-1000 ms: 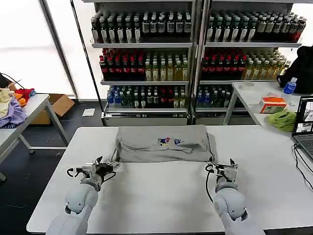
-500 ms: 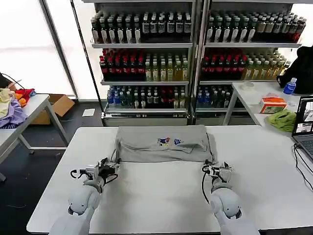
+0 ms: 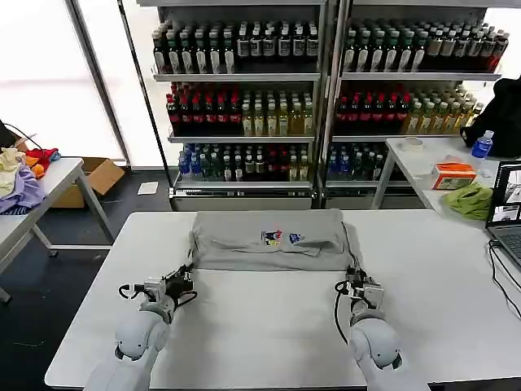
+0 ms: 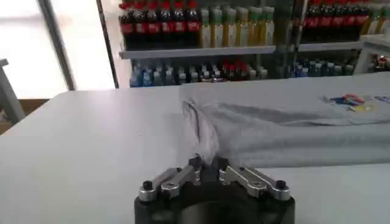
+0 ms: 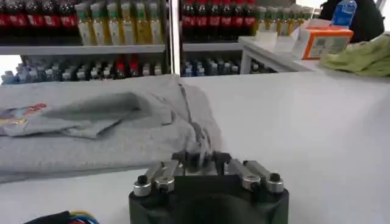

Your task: Fold and organize the clothes.

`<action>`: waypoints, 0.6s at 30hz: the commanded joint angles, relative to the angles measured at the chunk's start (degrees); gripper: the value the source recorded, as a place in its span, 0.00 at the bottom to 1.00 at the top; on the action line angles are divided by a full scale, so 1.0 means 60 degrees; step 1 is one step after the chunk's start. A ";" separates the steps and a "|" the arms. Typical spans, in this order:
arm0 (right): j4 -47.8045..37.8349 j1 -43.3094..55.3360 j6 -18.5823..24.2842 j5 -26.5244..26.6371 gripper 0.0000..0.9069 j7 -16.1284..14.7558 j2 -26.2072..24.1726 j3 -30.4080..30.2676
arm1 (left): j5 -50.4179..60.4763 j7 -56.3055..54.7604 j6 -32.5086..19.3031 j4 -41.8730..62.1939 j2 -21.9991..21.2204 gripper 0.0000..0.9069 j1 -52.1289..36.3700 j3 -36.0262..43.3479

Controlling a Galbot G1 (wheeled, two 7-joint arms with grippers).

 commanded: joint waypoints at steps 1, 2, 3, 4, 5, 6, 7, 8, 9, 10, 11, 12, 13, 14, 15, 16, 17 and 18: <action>0.0571 -0.0213 0.0080 -0.0054 0.00 -0.0112 -0.0066 0.0021 | 0.0019 0.0040 -0.0122 -0.0299 0.0068 0.01 0.0263 -0.0085; 0.0745 -0.0272 0.0064 -0.0033 0.00 -0.0120 -0.0112 0.0039 | 0.0019 0.0037 -0.0141 -0.0494 0.0107 0.00 0.0351 -0.0114; 0.0949 -0.0341 0.0047 0.0002 0.00 -0.0120 -0.0160 0.0059 | 0.0031 0.0035 -0.0155 -0.0640 0.0180 0.01 0.0452 -0.0134; 0.1163 -0.0412 0.0021 0.0060 0.00 -0.0115 -0.0216 0.0081 | 0.0035 0.0026 -0.0159 -0.0996 0.0282 0.01 0.0614 -0.0208; 0.1395 -0.0492 -0.0016 0.0154 0.00 -0.0097 -0.0289 0.0109 | 0.0033 0.0014 -0.0152 -0.1141 0.0381 0.00 0.0685 -0.0226; 0.1611 -0.0586 -0.0052 0.0255 0.00 -0.0067 -0.0356 0.0148 | 0.0032 0.0002 -0.0146 -0.1355 0.0474 0.01 0.0820 -0.0274; 0.1911 -0.0656 -0.0108 0.0324 0.00 -0.0050 -0.0429 0.0173 | 0.0011 -0.0036 -0.0132 -0.1654 0.0610 0.00 0.1015 -0.0356; 0.2147 -0.0764 -0.0141 0.0376 0.00 -0.0008 -0.0468 0.0230 | -0.0004 -0.0044 -0.0122 -0.1890 0.0665 0.01 0.1106 -0.0395; 0.2431 -0.0875 -0.0168 0.0466 0.00 0.0022 -0.0510 0.0279 | -0.0019 -0.0054 -0.0113 -0.2148 0.0766 0.01 0.1318 -0.0427; 0.2828 -0.1041 -0.0236 0.0552 0.00 0.0072 -0.0506 0.0419 | -0.0029 -0.0081 -0.0103 -0.2482 0.0843 0.01 0.1541 -0.0524; 0.3012 -0.1133 -0.0275 0.0613 0.00 0.0113 -0.0490 0.0492 | -0.0035 -0.0088 -0.0100 -0.2564 0.0880 0.00 0.1690 -0.0558; 0.3245 -0.1275 -0.0299 0.0645 0.00 0.0140 -0.0477 0.0575 | -0.0051 -0.0107 -0.0100 -0.2821 0.0938 0.01 0.1903 -0.0614; 0.3548 -0.1521 -0.0342 0.0662 0.00 0.0155 -0.0457 0.0673 | -0.0063 -0.0135 -0.0114 -0.3110 0.1001 0.01 0.2196 -0.0672; 0.3660 -0.1630 -0.0376 0.0664 0.00 0.0163 -0.0445 0.0729 | -0.0065 -0.0165 -0.0120 -0.3289 0.1044 0.01 0.2379 -0.0701; 0.3905 -0.1839 -0.0408 0.0657 0.00 0.0163 -0.0451 0.0807 | -0.0070 -0.0207 -0.0128 -0.3548 0.1092 0.01 0.2582 -0.0734; 0.4083 -0.2072 -0.0432 0.0660 0.00 0.0161 -0.0476 0.0871 | -0.0068 -0.0237 -0.0132 -0.3942 0.1198 0.01 0.3012 -0.0792; 0.4199 -0.2258 -0.0434 0.0663 0.00 0.0162 -0.0503 0.0938 | -0.0070 -0.0248 -0.0134 -0.4105 0.1242 0.01 0.3226 -0.0827; 0.4425 -0.2592 -0.0431 0.0681 0.00 0.0157 -0.0553 0.1070 | -0.0067 -0.0262 -0.0137 -0.4415 0.1272 0.01 0.3496 -0.0875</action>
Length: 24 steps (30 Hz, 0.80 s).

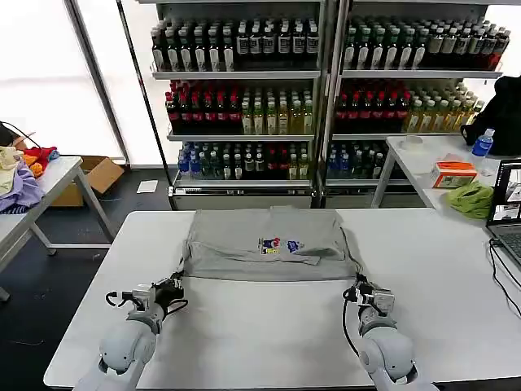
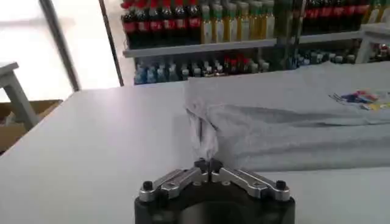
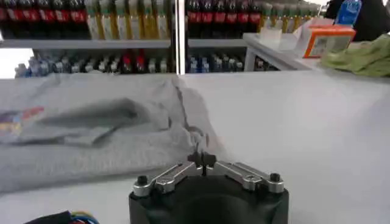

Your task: Fold and organize the clothes.

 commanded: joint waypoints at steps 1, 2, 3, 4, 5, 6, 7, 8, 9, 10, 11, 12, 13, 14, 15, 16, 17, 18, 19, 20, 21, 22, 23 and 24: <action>0.2326 -0.1731 -0.0056 0.0220 0.00 0.0066 -0.0255 0.0646 | -0.0001 -0.0139 -0.0072 -0.2985 0.0625 0.01 0.2573 -0.0468; 0.2440 -0.1955 -0.0026 0.0223 0.00 0.0061 -0.0303 0.0692 | 0.0004 -0.0145 -0.0072 -0.3147 0.0615 0.01 0.2687 -0.0511; 0.2549 -0.2251 0.0001 0.0221 0.00 0.0057 -0.0350 0.0770 | 0.0018 -0.0149 -0.0075 -0.3247 0.0577 0.01 0.3008 -0.0543; 0.2664 -0.2576 0.0015 0.0223 0.00 0.0078 -0.0369 0.0846 | 0.0048 -0.0164 -0.0080 -0.3505 0.0508 0.00 0.3302 -0.0570; 0.2726 -0.2781 0.0029 0.0236 0.00 0.0094 -0.0360 0.0901 | 0.0083 -0.0182 -0.0088 -0.3581 0.0452 0.01 0.3463 -0.0577; 0.2811 -0.3063 0.0039 0.0309 0.00 0.0164 -0.0308 0.0968 | 0.0140 -0.0190 -0.0101 -0.3693 0.0400 0.01 0.3641 -0.0591; 0.2923 -0.3265 -0.0018 0.0521 0.00 0.0292 -0.0244 0.1116 | 0.0179 -0.0247 -0.0098 -0.3891 0.0292 0.01 0.3909 -0.0640; 0.3012 -0.3515 -0.0129 0.0856 0.00 0.0424 -0.0196 0.1276 | 0.0181 -0.0307 -0.0085 -0.3944 0.0283 0.01 0.4064 -0.0659; 0.3247 -0.3879 -0.0233 0.1022 0.00 0.0490 -0.0169 0.1380 | 0.0204 -0.0340 -0.0092 -0.4111 0.0320 0.01 0.4304 -0.0666; 0.3390 -0.4226 -0.0242 0.0949 0.00 0.0437 -0.0187 0.1447 | 0.0423 -0.0344 -0.0137 -0.4309 0.0372 0.01 0.4572 -0.0679; 0.3526 -0.4572 -0.0212 0.0801 0.00 0.0395 -0.0236 0.1452 | 0.0505 -0.0340 -0.0174 -0.4397 0.0391 0.01 0.4880 -0.0676; 0.3595 -0.4986 -0.0177 0.0533 0.00 0.0370 -0.0263 0.1448 | 0.0607 -0.0329 -0.0235 -0.4474 0.0414 0.01 0.5199 -0.0664; 0.3609 -0.5228 -0.0022 0.0057 0.00 0.0336 -0.0305 0.1388 | 0.0797 -0.0315 -0.0285 -0.4556 0.0371 0.01 0.5642 -0.0640; 0.3574 -0.5517 0.0032 -0.0065 0.00 0.0333 -0.0322 0.1345 | 0.0898 -0.0303 -0.0388 -0.4552 0.0326 0.01 0.5757 -0.0628; 0.3503 -0.5680 0.0156 -0.0362 0.00 0.0354 -0.0312 0.1305 | 0.1054 -0.0286 -0.0495 -0.4476 0.0233 0.01 0.5915 -0.0597; 0.3384 -0.5758 0.0209 -0.0542 0.00 0.0397 -0.0281 0.1273 | 0.1234 -0.0294 -0.0627 -0.4344 0.0082 0.01 0.6058 -0.0536; 0.3331 -0.5794 0.0232 -0.0570 0.00 0.0427 -0.0271 0.1250 | 0.1266 -0.0302 -0.0667 -0.4289 -0.0002 0.01 0.6121 -0.0502; 0.3296 -0.5846 0.0285 -0.0668 0.00 0.0455 -0.0252 0.1222 | 0.1331 -0.0323 -0.0705 -0.4212 -0.0082 0.01 0.6218 -0.0424; 0.3341 -0.5960 0.0316 -0.0768 0.00 0.0471 -0.0239 0.1212 | 0.1412 -0.0340 -0.0767 -0.4188 -0.0165 0.01 0.6387 -0.0339; 0.3386 -0.6054 0.0346 -0.0886 0.00 0.0458 -0.0247 0.1213 | 0.1465 -0.0338 -0.0795 -0.4207 -0.0224 0.01 0.6494 -0.0299; 0.3457 -0.6164 0.0375 -0.1007 0.00 0.0438 -0.0267 0.1227 | 0.1521 -0.0329 -0.0848 -0.4235 -0.0253 0.01 0.6619 -0.0266; 0.3470 -0.6198 0.0390 -0.1063 0.00 0.0440 -0.0277 0.1249 | 0.1541 -0.0321 -0.0862 -0.4250 -0.0275 0.01 0.6659 -0.0268; 0.3464 -0.6234 0.0429 -0.1182 0.00 0.0457 -0.0282 0.1297 | 0.1552 -0.0332 -0.0877 -0.4250 -0.0302 0.01 0.6670 -0.0276; 0.3445 -0.6245 0.0465 -0.1237 0.00 0.0456 -0.0306 0.1325 | 0.1561 -0.0332 -0.0890 -0.4229 -0.0306 0.01 0.6674 -0.0283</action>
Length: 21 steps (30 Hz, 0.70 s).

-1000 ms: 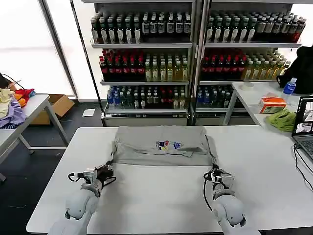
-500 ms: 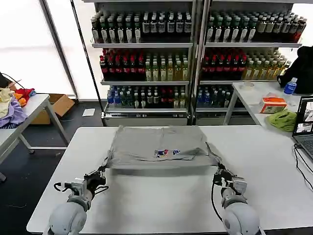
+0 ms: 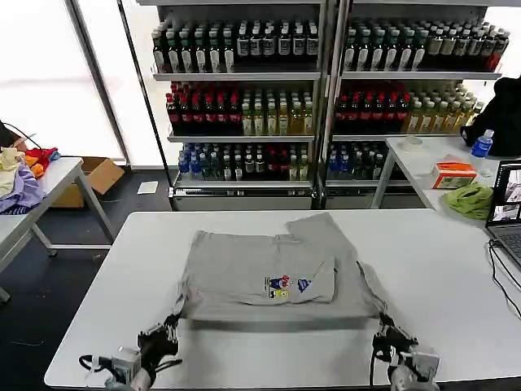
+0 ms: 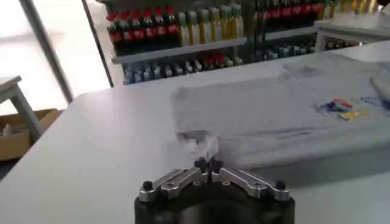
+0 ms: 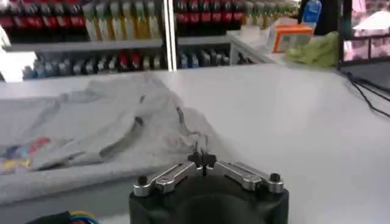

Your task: Fold and organize the clothes.

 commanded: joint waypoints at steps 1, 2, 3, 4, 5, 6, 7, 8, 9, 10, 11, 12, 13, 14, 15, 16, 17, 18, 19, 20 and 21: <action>0.0429 -0.1479 0.0226 -0.0818 0.00 0.0104 -0.0064 0.0251 | 0.0640 -0.0037 -0.0400 -0.0551 -0.0351 0.01 0.1862 0.0100; 0.0404 -0.1478 0.0227 -0.0817 0.00 0.0121 -0.0064 0.0289 | 0.0643 -0.0039 -0.0401 -0.0541 -0.0358 0.01 0.1880 0.0083; 0.0373 -0.1501 0.0238 -0.0823 0.00 0.0120 -0.0065 0.0321 | 0.0643 -0.0042 -0.0403 -0.0551 -0.0345 0.01 0.1920 0.0082; 0.0373 -0.1545 0.0247 -0.0845 0.00 0.0099 -0.0070 0.0322 | 0.0650 -0.0037 -0.0403 -0.0578 -0.0331 0.01 0.1962 0.0083; 0.0382 -0.1595 0.0265 -0.0876 0.00 0.0093 -0.0064 0.0303 | 0.0665 -0.0032 -0.0404 -0.0610 -0.0321 0.01 0.2012 0.0083; 0.0372 -0.1619 0.0315 -0.0937 0.00 0.0105 -0.0047 0.0279 | 0.0670 -0.0025 -0.0403 -0.0634 -0.0307 0.01 0.2045 0.0085; 0.0335 -0.1639 0.0397 -0.1138 0.00 0.0049 -0.0025 0.0253 | 0.0685 -0.0019 -0.0391 -0.0653 -0.0302 0.01 0.2074 0.0094; 0.0299 -0.1666 0.0480 -0.1289 0.00 0.0016 -0.0011 0.0241 | 0.0733 -0.0024 -0.0363 -0.0660 -0.0305 0.01 0.2092 0.0096; 0.0321 -0.1709 0.0540 -0.1410 0.00 0.0035 -0.0015 0.0230 | 0.0806 -0.0019 -0.0324 -0.0680 -0.0293 0.01 0.2136 0.0096; 0.0359 -0.1736 0.0519 -0.1418 0.21 0.0037 -0.0035 0.0229 | 0.0809 -0.0013 -0.0299 -0.0701 -0.0280 0.60 0.2144 0.0098; 0.0422 -0.1775 0.0511 -0.1445 1.00 0.0090 -0.0060 0.0221 | 0.0806 -0.0012 -0.0229 -0.0719 -0.0274 1.00 0.2140 0.0094; 0.0489 -0.1821 0.0515 -0.1494 1.00 0.0130 -0.0062 0.0217 | 0.0815 -0.0021 -0.0231 -0.0728 -0.0307 1.00 0.2098 0.0077; 0.0537 -0.1840 0.0523 -0.1496 1.00 0.0157 -0.0052 0.0217 | 0.0818 -0.0027 -0.0230 -0.0753 -0.0339 1.00 0.2070 0.0067; 0.0585 -0.1851 0.0534 -0.1495 1.00 0.0200 -0.0045 0.0211 | 0.0810 -0.0031 -0.0227 -0.0779 -0.0377 1.00 0.2041 0.0066; 0.0687 -0.1877 0.0571 -0.1495 1.00 0.0249 -0.0009 0.0214 | 0.0807 -0.0035 -0.0227 -0.0889 -0.0430 1.00 0.2032 0.0067; 0.0701 -0.1881 0.0583 -0.1495 1.00 0.0260 -0.0009 0.0214 | 0.0806 -0.0035 -0.0226 -0.0980 -0.0455 1.00 0.2049 0.0084; 0.0875 -0.1916 0.0629 -0.1486 1.00 0.0288 0.0011 0.0232 | 0.0800 -0.0038 -0.0221 -0.1089 -0.0483 1.00 0.2071 0.0105; 0.1063 -0.1916 0.0630 -0.1458 1.00 0.0311 0.0022 0.0280 | 0.0801 -0.0036 -0.0219 -0.1282 -0.0500 1.00 0.2106 0.0138; 0.1194 -0.1895 0.0632 -0.1452 1.00 0.0320 0.0031 0.0309 | 0.0811 -0.0037 -0.0228 -0.1434 -0.0506 1.00 0.2119 0.0149; 0.1419 -0.1865 0.0631 -0.1419 1.00 0.0329 0.0043 0.0389 | 0.0836 -0.0032 -0.0266 -0.1581 -0.0524 1.00 0.2127 0.0169; 0.1678 -0.1790 0.0592 -0.1330 1.00 0.0321 0.0056 0.0486 | 0.0867 -0.0015 -0.0286 -0.1804 -0.0533 1.00 0.2132 0.0190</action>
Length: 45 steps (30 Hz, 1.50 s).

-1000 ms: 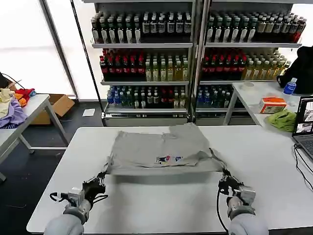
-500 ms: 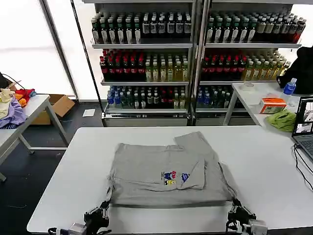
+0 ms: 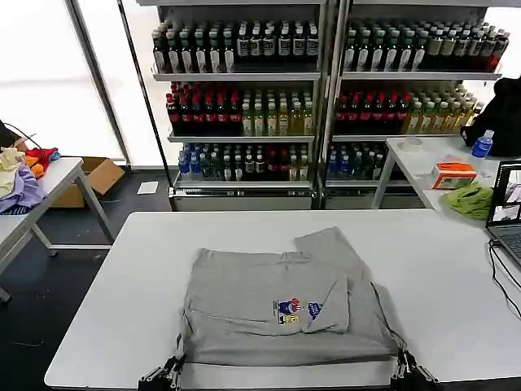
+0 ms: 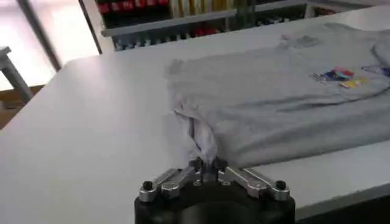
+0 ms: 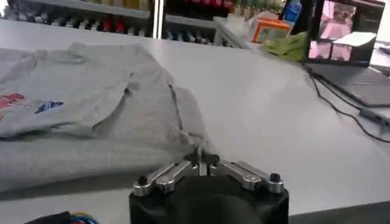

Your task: Fold and organize the clothes.

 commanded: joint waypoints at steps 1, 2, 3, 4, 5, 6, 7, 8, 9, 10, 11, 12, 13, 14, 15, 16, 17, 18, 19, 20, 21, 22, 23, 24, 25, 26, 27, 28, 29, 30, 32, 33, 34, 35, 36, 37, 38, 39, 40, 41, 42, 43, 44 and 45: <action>0.1136 -0.0148 0.0082 -0.0093 1.00 0.0068 0.0033 0.0261 | 0.0177 0.0041 -0.0070 -0.1083 -0.0169 1.00 0.0316 0.0126; 0.1283 -0.0056 0.0061 -0.0003 1.00 0.0066 0.0054 0.0327 | 0.0166 0.0046 -0.0083 -0.1248 -0.0184 1.00 0.0282 0.0125; 0.1419 0.0105 0.0085 0.0133 1.00 0.0000 0.0084 0.0439 | 0.0168 0.0042 -0.0083 -0.1398 -0.0210 1.00 0.0230 0.0098; 0.1521 0.0254 0.0122 0.0330 1.00 -0.0035 0.0085 0.0542 | 0.0139 0.0042 -0.0092 -0.1471 -0.0211 1.00 0.0142 0.0046; 0.1557 0.0414 0.0121 0.0432 1.00 -0.0036 0.0076 0.0599 | 0.0110 0.0040 -0.0115 -0.1518 -0.0208 1.00 0.0089 0.0015; 0.1579 0.0685 0.0137 0.0582 1.00 -0.0138 0.0049 0.0767 | 0.0056 0.0032 -0.0204 -0.1600 -0.0204 1.00 -0.0049 -0.0070; 0.1559 0.0944 0.0230 0.0774 1.00 -0.0200 0.0023 0.0890 | 0.0044 0.0035 -0.0232 -0.1633 -0.0192 1.00 -0.0218 -0.0182; 0.1544 0.1093 0.0262 0.0895 1.00 -0.0202 0.0008 0.0947 | 0.0031 0.0040 -0.0264 -0.1635 -0.0177 1.00 -0.0323 -0.0241; 0.1510 0.1506 0.0286 0.1113 1.00 -0.0260 -0.0057 0.1106 | -0.0082 0.0042 -0.0352 -0.1645 -0.0146 1.00 -0.0646 -0.0390; 0.1453 0.1746 0.0456 0.1322 1.00 -0.0344 -0.0104 0.1177 | -0.0178 0.0036 -0.0523 -0.1662 -0.0142 1.00 -0.0836 -0.0516; 0.1405 0.1859 0.0578 0.1405 1.00 -0.0400 -0.0128 0.1192 | -0.0256 0.0039 -0.0608 -0.1679 -0.0145 1.00 -0.0961 -0.0592; 0.0995 0.2447 0.1106 0.1765 1.00 -0.0658 -0.0248 0.1142 | -0.0628 0.0088 -0.0709 -0.1677 -0.0098 1.00 -0.1397 -0.0679; 0.0686 0.2966 0.1272 0.2029 1.00 -0.0726 -0.0303 0.1057 | -0.0891 0.0230 -0.0674 -0.1504 0.0060 1.00 -0.1832 -0.0841; 0.0314 0.3135 0.1356 0.2145 1.00 -0.0755 -0.0305 0.0953 | -0.1022 0.0344 -0.0735 -0.1425 0.0140 1.00 -0.2224 -0.0899; -0.0045 0.3578 0.1445 0.2191 1.00 -0.0810 -0.0292 0.0883 | -0.1073 0.0548 -0.0820 -0.1107 0.0184 1.00 -0.2621 -0.1074; -0.0315 0.3940 0.1439 0.2236 1.00 -0.0827 -0.0282 0.0805 | -0.1135 0.0624 -0.0838 -0.0954 0.0253 1.00 -0.2892 -0.1153; -0.0471 0.4326 0.1399 0.2301 1.00 -0.0840 -0.0289 0.0710 | -0.1464 0.0799 -0.0903 -0.0608 0.0474 1.00 -0.3387 -0.1240; -0.0664 0.4652 0.1303 0.2360 1.00 -0.0850 -0.0296 0.0638 | -0.1632 0.0860 -0.0897 -0.0392 0.0575 1.00 -0.3612 -0.1286; -0.0913 0.4943 0.1260 0.2401 1.00 -0.0929 -0.0363 0.0626 | -0.1805 0.0948 -0.0877 -0.0224 0.0688 1.00 -0.3833 -0.1311; -0.1128 0.5332 0.1192 0.2441 1.00 -0.1020 -0.0426 0.0609 | -0.1935 0.1032 -0.0863 -0.0046 0.0921 1.00 -0.4169 -0.1301; -0.1420 0.5767 0.1075 0.2444 1.00 -0.1028 -0.0489 0.0522 | -0.2034 0.1151 -0.0844 0.0097 0.1153 1.00 -0.4582 -0.1249; -0.1769 0.6354 0.0953 0.2421 1.00 -0.0970 -0.0525 0.0407 | -0.2099 0.1225 -0.0806 0.0563 0.1431 1.00 -0.4992 -0.1164; -0.2096 0.6725 0.0768 0.2380 1.00 -0.0841 -0.0582 0.0317 | -0.2219 0.1234 -0.0673 0.0801 0.1667 1.00 -0.5437 -0.1014; -0.2428 0.7188 0.0559 0.2395 1.00 -0.0758 -0.0642 0.0217 | -0.2373 0.1230 -0.0528 0.1002 0.1846 1.00 -0.5836 -0.0857; -0.2745 0.7682 0.0307 0.2436 1.00 -0.0660 -0.0721 0.0032 | -0.2593 0.1237 -0.0384 0.1145 0.2009 1.00 -0.6249 -0.0679; -0.3027 0.8108 0.0153 0.2452 1.00 -0.0625 -0.0750 -0.0044 | -0.2756 0.1245 -0.0232 0.1610 0.2190 1.00 -0.6740 -0.0419; -0.3548 0.8803 -0.0194 0.2519 1.00 -0.0607 -0.0903 -0.0411 | -0.2871 0.1245 -0.0153 0.1830 0.2258 1.00 -0.7100 -0.0334; -0.3963 0.9282 -0.0411 0.2559 1.00 -0.0568 -0.0981 -0.0643 | -0.2976 0.1264 -0.0040 0.2122 0.2413 1.00 -0.7453 0.0092; -0.4389 0.9779 -0.0570 0.2659 1.00 -0.0445 -0.1052 -0.0929 | -0.3375 0.1267 0.0129 0.2670 0.2503 1.00 -0.8106 0.0403; -0.4706 1.0043 -0.0631 0.2784 1.00 -0.0329 -0.1120 -0.1135 | -0.3686 0.1259 0.0163 0.2961 0.2531 1.00 -0.8363 0.0614; -0.5660 1.1112 -0.1045 0.3116 1.00 -0.0333 -0.1386 -0.2011 | -0.4236 0.1271 0.0198 0.3786 0.2645 1.00 -0.9221 0.1132; -0.6087 1.1289 -0.1072 0.3182 1.00 -0.0397 -0.1411 -0.2307 | -0.4269 0.1306 0.0219 0.3939 0.2663 1.00 -0.9423 0.1273; -0.6423 1.1602 -0.1161 0.3317 1.00 -0.0557 -0.1475 -0.2566 | -0.4319 0.1378 0.0302 0.4319 0.2713 1.00 -0.9667 0.1515; -0.6773 1.2000 -0.1218 0.3621 1.00 -0.0700 -0.1551 -0.2885 | -0.4363 0.1442 0.0373 0.4676 0.2818 1.00 -1.0124 0.1903; -0.6913 1.2248 -0.1257 0.3709 1.00 -0.0796 -0.1543 -0.3051 | -0.4364 0.1491 0.0392 0.4900 0.2847 1.00 -1.0279 0.2053; -0.7248 1.2557 -0.1305 0.3765 1.00 -0.0962 -0.1503 -0.3259 | -0.4359 0.1546 0.0464 0.5169 0.2867 1.00 -1.0516 0.2272; -0.7593 1.2933 -0.1179 0.3711 1.00 -0.1112 -0.1404 -0.3565 | -0.4403 0.1567 0.0533 0.5534 0.2855 1.00 -1.0818 0.2542; -0.7749 1.3023 -0.1168 0.3678 1.00 -0.1164 -0.1354 -0.3675 | -0.4432 0.1566 0.0542 0.5678 0.2838 1.00 -1.0970 0.2674; -0.8096 1.3298 -0.1146 0.3642 1.00 -0.1260 -0.1258 -0.3870 | -0.4460 0.1581 0.0561 0.6020 0.2791 1.00 -1.1151 0.2809; -0.8423 1.3574 -0.1163 0.3655 1.00 -0.1384 -0.1143 -0.4121 | -0.4503 0.1624 0.0606 0.6315 0.2706 1.00 -1.1345 0.2950; -0.8649 1.3647 -0.1206 0.3655 1.00 -0.1488 -0.1059 -0.4240 | -0.4560 0.1622 0.0639 0.6507 0.2630 1.00 -1.1441 0.3019; -0.8873 1.3758 -0.1269 0.3657 1.00 -0.1604 -0.0984 -0.4398 | -0.4569 0.1623 0.0687 0.6658 0.2593 1.00 -1.1474 0.3068; -0.9212 1.3884 -0.1308 0.3614 1.00 -0.1672 -0.0828 -0.4585 | -0.4567 0.1629 0.0699 0.6969 0.2420 1.00 -1.1570 0.3119; -0.9212 1.3884 -0.1308 0.3614 1.00 -0.1672 -0.0828 -0.4585 | -0.4568 0.1629 0.0700 0.7092 0.2333 1.00 -1.1592 0.3134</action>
